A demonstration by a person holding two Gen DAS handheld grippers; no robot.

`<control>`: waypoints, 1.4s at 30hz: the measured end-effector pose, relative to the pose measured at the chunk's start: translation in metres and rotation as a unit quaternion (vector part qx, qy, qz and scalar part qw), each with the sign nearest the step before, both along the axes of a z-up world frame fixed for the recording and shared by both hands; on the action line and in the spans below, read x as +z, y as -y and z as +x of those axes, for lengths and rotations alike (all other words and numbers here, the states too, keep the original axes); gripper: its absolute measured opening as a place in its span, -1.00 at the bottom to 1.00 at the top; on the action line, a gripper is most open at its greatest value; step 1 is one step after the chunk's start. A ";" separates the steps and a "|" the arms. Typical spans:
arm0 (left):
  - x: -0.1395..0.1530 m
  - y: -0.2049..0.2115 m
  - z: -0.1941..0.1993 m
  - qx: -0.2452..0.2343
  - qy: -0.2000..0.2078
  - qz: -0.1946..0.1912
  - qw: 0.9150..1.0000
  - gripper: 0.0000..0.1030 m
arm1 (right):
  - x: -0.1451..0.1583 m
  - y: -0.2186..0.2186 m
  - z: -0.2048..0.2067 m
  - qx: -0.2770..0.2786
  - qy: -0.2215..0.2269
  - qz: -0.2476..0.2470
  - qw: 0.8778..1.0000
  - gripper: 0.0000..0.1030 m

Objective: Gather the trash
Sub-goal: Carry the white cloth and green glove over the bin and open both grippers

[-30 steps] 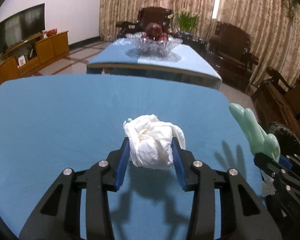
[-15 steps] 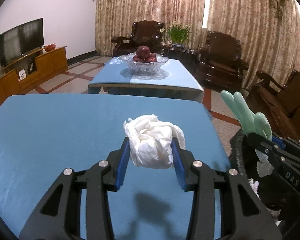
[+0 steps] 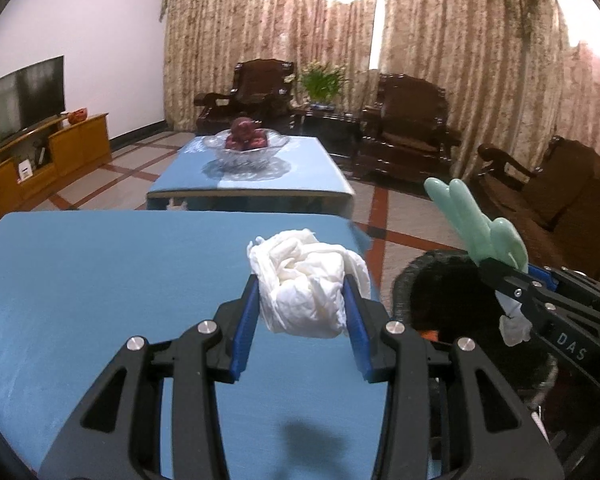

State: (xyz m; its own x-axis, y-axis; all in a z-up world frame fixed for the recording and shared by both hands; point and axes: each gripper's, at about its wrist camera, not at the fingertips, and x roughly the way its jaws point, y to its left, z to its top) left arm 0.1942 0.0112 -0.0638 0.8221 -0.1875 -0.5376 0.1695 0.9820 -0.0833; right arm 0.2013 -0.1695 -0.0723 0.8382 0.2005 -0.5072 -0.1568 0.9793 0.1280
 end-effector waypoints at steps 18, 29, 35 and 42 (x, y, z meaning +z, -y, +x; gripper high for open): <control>-0.002 0.105 -0.001 -0.104 0.013 -0.005 0.994 -0.23 | -0.001 0.093 -0.025 -0.095 -0.002 -0.002 0.995 -0.58; -0.019 0.158 0.014 -0.149 0.003 0.000 0.989 -0.23 | -0.021 0.138 -0.026 -0.139 -0.020 -0.015 0.990 -0.58; -0.033 0.177 0.028 -0.164 -0.015 0.003 0.986 -0.23 | -0.040 0.155 -0.019 -0.152 -0.038 -0.018 0.987 -0.58; -0.053 0.193 0.047 -0.188 -0.053 -0.003 0.981 0.24 | -0.066 0.174 -0.004 -0.168 -0.070 -0.012 0.983 -0.40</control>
